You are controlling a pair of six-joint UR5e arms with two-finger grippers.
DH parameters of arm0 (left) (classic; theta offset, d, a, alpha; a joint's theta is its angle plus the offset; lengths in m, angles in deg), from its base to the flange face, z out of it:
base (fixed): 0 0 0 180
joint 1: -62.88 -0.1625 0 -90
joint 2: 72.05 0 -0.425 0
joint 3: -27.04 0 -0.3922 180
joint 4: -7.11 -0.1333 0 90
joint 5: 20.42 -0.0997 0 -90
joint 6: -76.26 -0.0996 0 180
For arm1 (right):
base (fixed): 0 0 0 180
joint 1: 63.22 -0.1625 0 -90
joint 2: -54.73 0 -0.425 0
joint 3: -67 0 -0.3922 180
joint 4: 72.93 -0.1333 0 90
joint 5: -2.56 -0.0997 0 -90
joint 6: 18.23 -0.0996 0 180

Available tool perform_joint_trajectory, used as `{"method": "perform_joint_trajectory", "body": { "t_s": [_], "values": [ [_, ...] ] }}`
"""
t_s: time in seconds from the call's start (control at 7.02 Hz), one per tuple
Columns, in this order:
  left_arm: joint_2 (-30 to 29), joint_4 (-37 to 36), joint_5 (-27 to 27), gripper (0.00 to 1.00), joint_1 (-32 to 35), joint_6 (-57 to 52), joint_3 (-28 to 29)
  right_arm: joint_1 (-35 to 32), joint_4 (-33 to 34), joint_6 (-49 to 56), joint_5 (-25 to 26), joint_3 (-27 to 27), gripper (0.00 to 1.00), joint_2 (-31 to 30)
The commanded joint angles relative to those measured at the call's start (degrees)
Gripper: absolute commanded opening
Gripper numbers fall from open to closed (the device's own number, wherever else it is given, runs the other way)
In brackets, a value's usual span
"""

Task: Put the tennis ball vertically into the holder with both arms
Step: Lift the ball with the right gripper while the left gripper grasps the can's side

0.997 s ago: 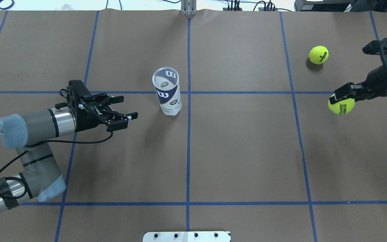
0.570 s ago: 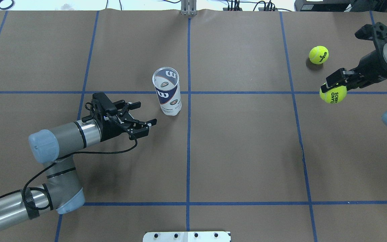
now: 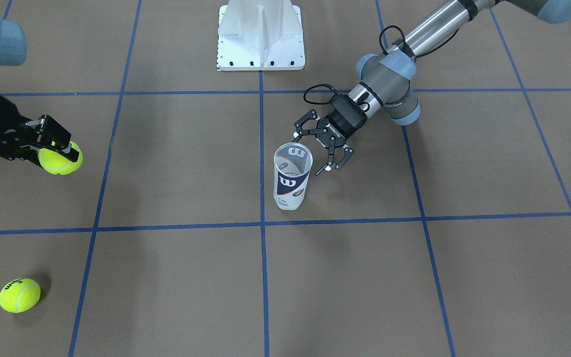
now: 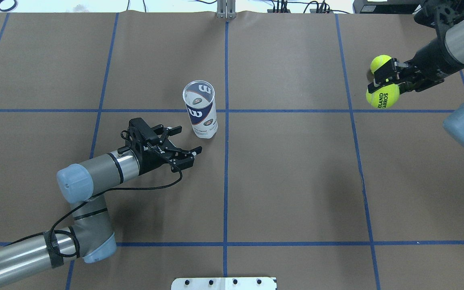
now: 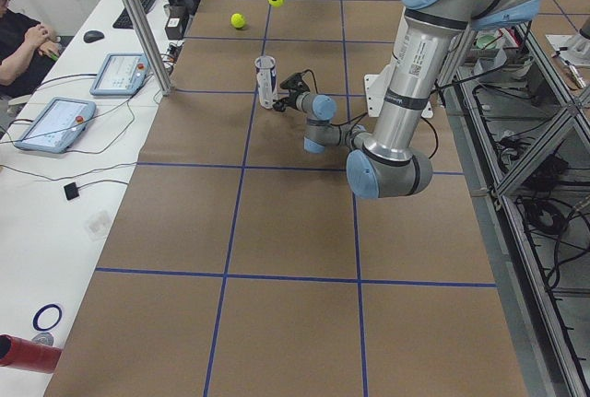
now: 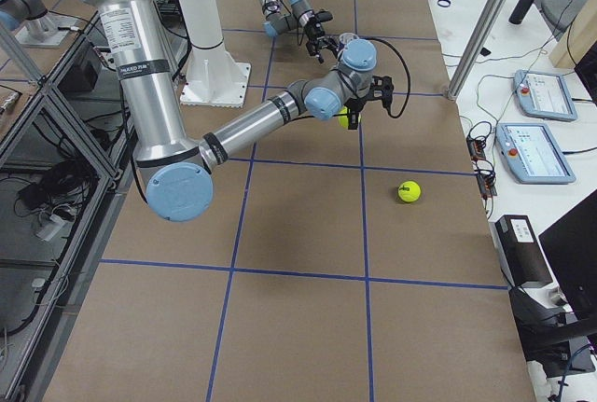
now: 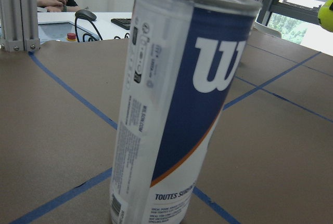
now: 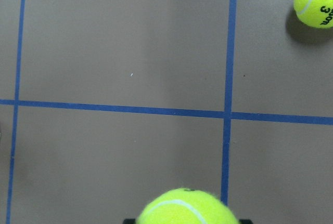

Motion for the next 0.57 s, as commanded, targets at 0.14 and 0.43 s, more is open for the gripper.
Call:
{"method": "perform_joint_trajectory", "body": {
  "t_s": [0.14,0.43],
  "values": [
    [-2.6,-0.1,-1.1,0.98,0.1,-0.2,1.9,0.3,0.1,-2.1,0.0,0.1,0.00,1.3],
    [-2.4,-0.2,-1.1,0.98,0.5,-1.9,2.3,0.3,0.1,-2.1,0.0,0.1,0.00,1.4]
  ]
}}
